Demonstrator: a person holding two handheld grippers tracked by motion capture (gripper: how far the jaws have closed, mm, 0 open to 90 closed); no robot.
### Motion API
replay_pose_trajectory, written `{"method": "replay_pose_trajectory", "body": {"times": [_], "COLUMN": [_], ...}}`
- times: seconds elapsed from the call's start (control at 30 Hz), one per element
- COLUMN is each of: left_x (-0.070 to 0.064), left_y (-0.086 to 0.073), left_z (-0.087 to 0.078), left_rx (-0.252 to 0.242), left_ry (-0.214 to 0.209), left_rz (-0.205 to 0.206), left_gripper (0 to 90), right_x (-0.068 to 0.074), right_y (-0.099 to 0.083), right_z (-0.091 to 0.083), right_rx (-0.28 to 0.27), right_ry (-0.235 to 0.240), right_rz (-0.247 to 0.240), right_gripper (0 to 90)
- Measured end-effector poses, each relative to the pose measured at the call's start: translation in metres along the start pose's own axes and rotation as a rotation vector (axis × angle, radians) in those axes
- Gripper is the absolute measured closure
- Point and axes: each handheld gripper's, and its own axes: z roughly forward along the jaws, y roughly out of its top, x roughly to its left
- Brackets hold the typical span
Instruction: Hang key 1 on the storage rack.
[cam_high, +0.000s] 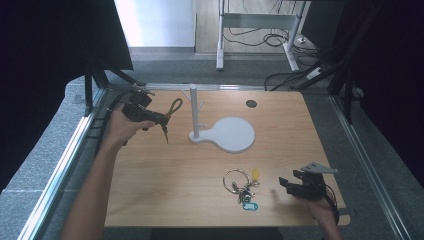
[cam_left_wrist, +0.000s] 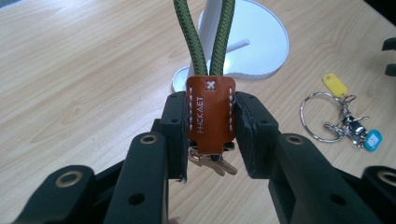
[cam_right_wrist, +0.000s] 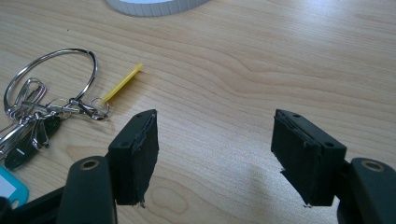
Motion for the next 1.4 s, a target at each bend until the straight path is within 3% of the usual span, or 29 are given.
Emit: {"method": "replay_pose_trajectory", "body": {"times": [0.1, 0.5, 0.73, 1.03, 1.4], "left_x": [0.005, 0.006, 0.014, 0.019, 0.021], "left_y": [0.002, 0.02, 0.027, 0.035, 0.039], "left_z": [-0.001, -0.001, 0.002, 0.004, 0.019], "left_rx": [-0.005, -0.007, -0.015, -0.004, 0.023], "left_ry": [-0.003, -0.001, -0.016, -0.015, -0.036], "left_rz": [-0.013, -0.002, -0.035, -0.048, -0.059], "left_gripper": [67.0, 66.9, 66.9, 66.9, 66.8], "right_x": [0.001, 0.0, 0.001, 0.001, 0.002], "right_y": [0.0, 0.001, 0.0, 0.0, 0.0], "right_z": [0.0, -0.002, -0.001, 0.0, -0.001], "right_rx": [-0.002, -0.015, -0.01, -0.005, -0.009], "right_ry": [0.006, 0.005, 0.007, 0.009, -0.001], "right_rz": [-0.002, -0.007, -0.014, -0.014, -0.018], "right_gripper": [32.0, 32.1, 32.0, 32.1, 32.2]}}
